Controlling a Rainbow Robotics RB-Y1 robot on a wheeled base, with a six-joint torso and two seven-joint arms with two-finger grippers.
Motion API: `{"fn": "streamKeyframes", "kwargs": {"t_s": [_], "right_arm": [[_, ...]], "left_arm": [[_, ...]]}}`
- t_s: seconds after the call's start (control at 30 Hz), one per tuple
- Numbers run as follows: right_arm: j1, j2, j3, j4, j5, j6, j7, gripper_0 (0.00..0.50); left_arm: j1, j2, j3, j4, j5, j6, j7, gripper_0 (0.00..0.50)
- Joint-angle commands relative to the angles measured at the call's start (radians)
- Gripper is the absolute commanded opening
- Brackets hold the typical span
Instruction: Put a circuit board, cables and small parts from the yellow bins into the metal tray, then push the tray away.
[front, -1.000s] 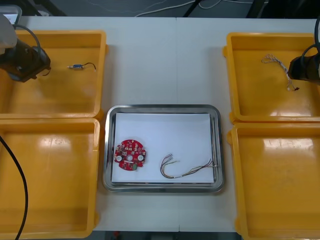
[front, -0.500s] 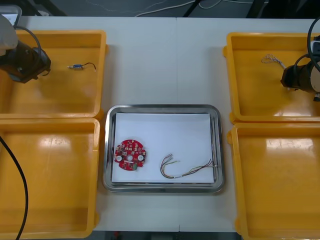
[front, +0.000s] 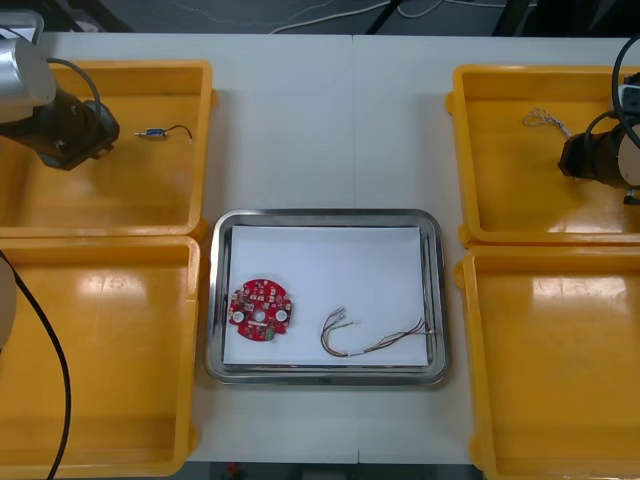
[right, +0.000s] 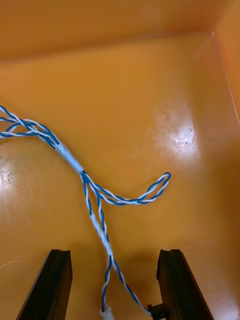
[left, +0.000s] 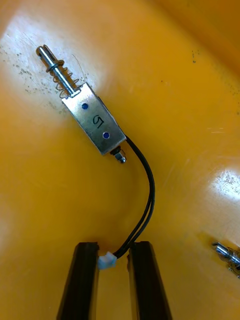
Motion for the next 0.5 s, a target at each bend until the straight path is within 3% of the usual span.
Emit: {"fn": "streamKeyframes", "kwargs": {"t_s": [0.03, 0.07, 0.37, 0.4, 0.43, 0.47, 0.5], "right_arm": [[-0.040, 0.002, 0.019, 0.000, -0.009, -0.011, -0.014, 0.500], [-0.038, 0.002, 0.019, 0.000, -0.009, -0.013, -0.014, 0.500], [-0.040, 0.005, 0.019, 0.007, -0.011, -0.011, -0.014, 0.500], [-0.038, 0.007, 0.019, 0.007, -0.011, -0.011, -0.014, 0.443], [-0.040, 0.007, 0.019, 0.007, -0.012, -0.011, -0.016, 0.307], [-0.040, 0.007, 0.019, 0.007, -0.012, -0.011, -0.016, 0.243], [-0.040, 0.007, 0.019, 0.007, -0.014, -0.011, -0.016, 0.097]], "left_arm": [[0.011, -0.011, -0.014, -0.015, 0.001, -0.013, -0.098, 0.023], [0.011, -0.011, -0.014, -0.015, 0.001, -0.011, -0.099, 0.000], [0.013, -0.006, -0.012, -0.019, -0.002, 0.006, -0.107, 0.000], [0.013, -0.005, -0.012, -0.029, -0.002, 0.023, -0.109, 0.000], [0.019, -0.002, -0.012, -0.042, 0.003, 0.041, -0.109, 0.000], [0.022, 0.000, -0.012, -0.053, 0.005, 0.052, -0.109, 0.000], [0.036, 0.001, -0.012, -0.079, 0.011, 0.070, -0.107, 0.000]]}}
